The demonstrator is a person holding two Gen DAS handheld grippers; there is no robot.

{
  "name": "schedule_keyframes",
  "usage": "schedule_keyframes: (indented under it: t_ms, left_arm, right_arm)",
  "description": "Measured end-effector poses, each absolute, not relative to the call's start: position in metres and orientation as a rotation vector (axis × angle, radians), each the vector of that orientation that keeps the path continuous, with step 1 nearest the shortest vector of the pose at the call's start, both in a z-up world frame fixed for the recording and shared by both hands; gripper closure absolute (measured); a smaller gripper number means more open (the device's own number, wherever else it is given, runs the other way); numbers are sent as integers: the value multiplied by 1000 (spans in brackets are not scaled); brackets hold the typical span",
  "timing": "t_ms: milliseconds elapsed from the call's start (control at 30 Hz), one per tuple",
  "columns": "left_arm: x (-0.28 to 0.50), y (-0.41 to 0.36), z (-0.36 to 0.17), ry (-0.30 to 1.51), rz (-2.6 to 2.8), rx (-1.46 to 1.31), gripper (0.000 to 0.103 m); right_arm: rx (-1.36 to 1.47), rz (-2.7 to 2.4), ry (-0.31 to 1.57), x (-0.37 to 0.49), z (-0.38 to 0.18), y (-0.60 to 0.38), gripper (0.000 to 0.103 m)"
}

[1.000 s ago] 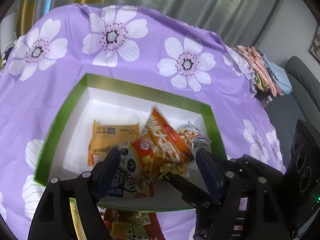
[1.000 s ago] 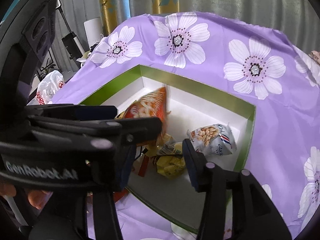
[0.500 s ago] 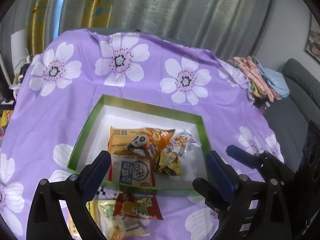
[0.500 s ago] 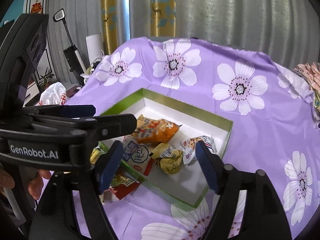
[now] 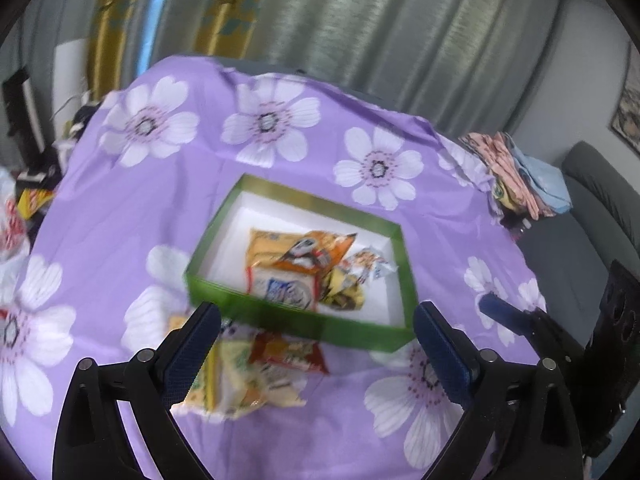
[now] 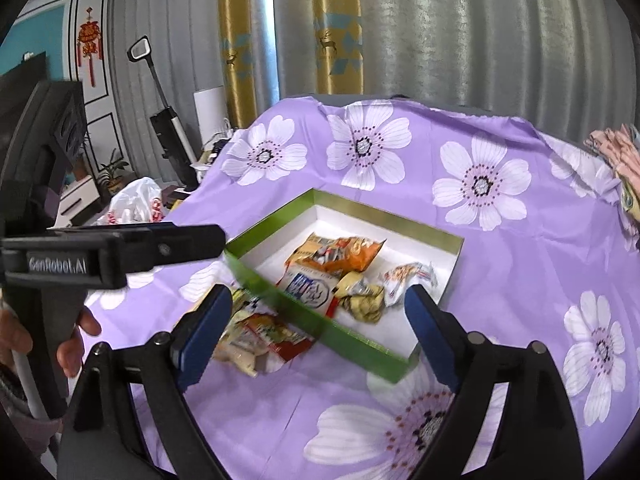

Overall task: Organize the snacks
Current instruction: 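Raise both grippers and move them toward the red snack bag, then close both grippers on the red snack bag and lift it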

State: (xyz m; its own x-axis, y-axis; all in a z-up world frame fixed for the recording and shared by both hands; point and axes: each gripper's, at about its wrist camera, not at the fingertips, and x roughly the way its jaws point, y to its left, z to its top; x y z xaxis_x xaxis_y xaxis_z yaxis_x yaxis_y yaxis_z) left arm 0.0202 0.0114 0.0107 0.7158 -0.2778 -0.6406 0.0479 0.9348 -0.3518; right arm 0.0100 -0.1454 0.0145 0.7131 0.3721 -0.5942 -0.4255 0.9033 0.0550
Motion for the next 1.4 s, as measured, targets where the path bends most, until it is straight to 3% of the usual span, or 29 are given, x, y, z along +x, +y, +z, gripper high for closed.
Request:
schedule_keyframes:
  t_ms: [667, 1200, 1267, 1400]
  left_arm:
    - [-19, 49, -79, 926, -148, -493, 6]
    - [55, 24, -87, 963, -291, -419, 6]
    - [64, 20, -90, 980, -303, -416, 16]
    - [78, 14, -102, 1039, -315, -427, 22]
  right_arm:
    - [-6, 511, 852, -8, -56, -141, 14]
    - [130, 570, 948, 36, -97, -130, 32]
    - [135, 579, 955, 42, -101, -125, 35]
    - [162, 595, 977, 54, -110, -120, 39]
